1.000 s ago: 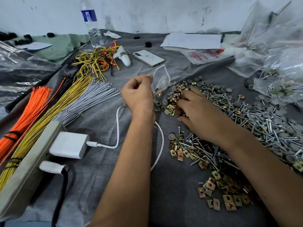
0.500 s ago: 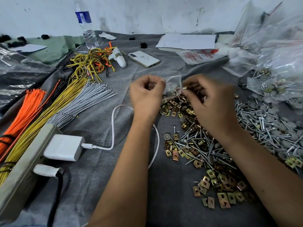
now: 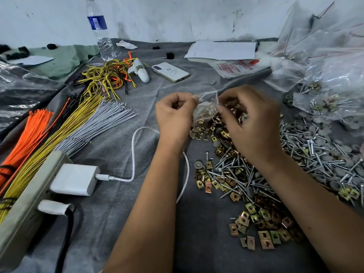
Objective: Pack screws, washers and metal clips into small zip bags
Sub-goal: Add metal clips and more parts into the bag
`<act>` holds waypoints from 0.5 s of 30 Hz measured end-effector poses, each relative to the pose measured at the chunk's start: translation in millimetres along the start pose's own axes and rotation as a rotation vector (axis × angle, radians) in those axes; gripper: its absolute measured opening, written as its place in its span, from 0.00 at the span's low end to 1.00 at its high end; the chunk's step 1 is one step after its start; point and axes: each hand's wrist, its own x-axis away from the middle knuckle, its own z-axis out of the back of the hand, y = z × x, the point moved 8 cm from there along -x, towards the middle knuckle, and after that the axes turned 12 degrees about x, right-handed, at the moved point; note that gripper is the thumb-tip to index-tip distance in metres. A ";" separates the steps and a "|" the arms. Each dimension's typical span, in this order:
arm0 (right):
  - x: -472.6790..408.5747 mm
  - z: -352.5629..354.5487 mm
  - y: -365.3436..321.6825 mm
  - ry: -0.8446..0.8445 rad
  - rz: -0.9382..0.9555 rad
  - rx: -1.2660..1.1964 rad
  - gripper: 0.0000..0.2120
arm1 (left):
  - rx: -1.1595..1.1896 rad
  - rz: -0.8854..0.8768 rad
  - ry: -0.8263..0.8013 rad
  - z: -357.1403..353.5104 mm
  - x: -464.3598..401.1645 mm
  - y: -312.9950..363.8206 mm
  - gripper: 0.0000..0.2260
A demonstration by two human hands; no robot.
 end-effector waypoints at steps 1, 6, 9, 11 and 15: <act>0.5 0.9 0.8 0.015 -0.012 0.007 0.06 | 0.012 0.001 0.016 1.8 -0.9 0.3 0.05; 9.6 -37.3 13.9 -0.332 0.017 0.206 0.10 | 0.036 -0.009 0.113 13.0 -2.7 3.2 0.11; 21.4 -62.1 8.7 -0.532 0.179 0.353 0.15 | 0.038 0.014 0.171 21.8 -4.3 0.7 0.12; 25.3 -70.6 8.9 -0.611 0.195 0.420 0.16 | 0.014 0.015 0.186 24.1 -4.9 1.4 0.11; 23.3 -68.2 10.9 -0.603 0.153 0.416 0.16 | 0.035 0.109 0.204 25.5 -6.7 -10.0 0.10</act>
